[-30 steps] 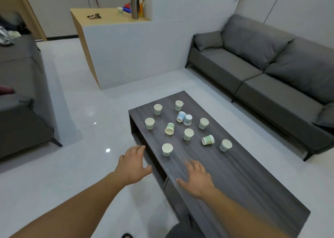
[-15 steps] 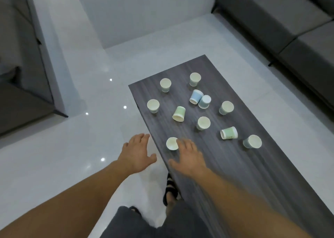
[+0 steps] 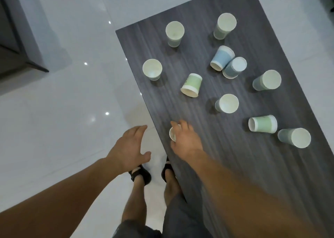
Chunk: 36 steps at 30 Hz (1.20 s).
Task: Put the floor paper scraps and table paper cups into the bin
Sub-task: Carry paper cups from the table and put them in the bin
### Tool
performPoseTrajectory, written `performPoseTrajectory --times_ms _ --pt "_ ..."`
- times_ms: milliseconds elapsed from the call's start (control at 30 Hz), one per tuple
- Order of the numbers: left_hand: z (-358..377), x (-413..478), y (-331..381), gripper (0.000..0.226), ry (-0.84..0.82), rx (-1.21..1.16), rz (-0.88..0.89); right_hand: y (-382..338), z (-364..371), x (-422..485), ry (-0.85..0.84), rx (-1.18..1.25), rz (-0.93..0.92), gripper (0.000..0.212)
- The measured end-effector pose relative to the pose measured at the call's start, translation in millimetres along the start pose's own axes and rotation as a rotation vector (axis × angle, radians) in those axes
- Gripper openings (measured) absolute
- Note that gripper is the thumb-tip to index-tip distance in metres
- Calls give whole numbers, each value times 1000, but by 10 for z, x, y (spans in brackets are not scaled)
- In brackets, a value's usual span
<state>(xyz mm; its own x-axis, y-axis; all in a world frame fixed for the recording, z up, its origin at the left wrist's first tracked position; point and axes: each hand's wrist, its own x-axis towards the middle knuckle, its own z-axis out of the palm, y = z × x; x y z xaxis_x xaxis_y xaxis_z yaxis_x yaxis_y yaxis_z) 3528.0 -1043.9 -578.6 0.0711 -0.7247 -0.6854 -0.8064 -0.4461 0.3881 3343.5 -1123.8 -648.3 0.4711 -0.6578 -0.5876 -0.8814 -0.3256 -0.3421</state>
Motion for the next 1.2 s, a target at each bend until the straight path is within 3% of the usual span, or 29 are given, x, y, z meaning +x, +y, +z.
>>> performPoseTrajectory --times_ms 133,300,433,500,567,633,733,833,1000,1200 --pt "85 186 244 92 28 -56 84 94 -82 -69 107 494 183 75" --pt "63 396 544 92 35 -60 229 82 -349 -256 38 731 28 86" --pt "73 498 672 72 82 -108 278 240 -565 -313 -29 872 -16 88" --pt "95 516 686 70 118 -142 249 426 -666 -275 99 769 -7 82" --pt "109 525 669 72 137 -163 225 704 -763 -156 364 465 75 76" --pt "111 513 637 72 153 -179 214 983 -845 0 479 211 163 78" --pt "114 482 603 69 182 -208 190 1279 -864 198 297 -5 266 89" --pt "110 427 594 66 221 -230 183 1385 -818 340 154 -57 268 86" --pt "32 146 493 72 341 -207 141 1104 -687 200 104 -57 214 55" --pt "-144 -456 325 76 367 -312 14 272 -632 -324 67 12 -1 60"
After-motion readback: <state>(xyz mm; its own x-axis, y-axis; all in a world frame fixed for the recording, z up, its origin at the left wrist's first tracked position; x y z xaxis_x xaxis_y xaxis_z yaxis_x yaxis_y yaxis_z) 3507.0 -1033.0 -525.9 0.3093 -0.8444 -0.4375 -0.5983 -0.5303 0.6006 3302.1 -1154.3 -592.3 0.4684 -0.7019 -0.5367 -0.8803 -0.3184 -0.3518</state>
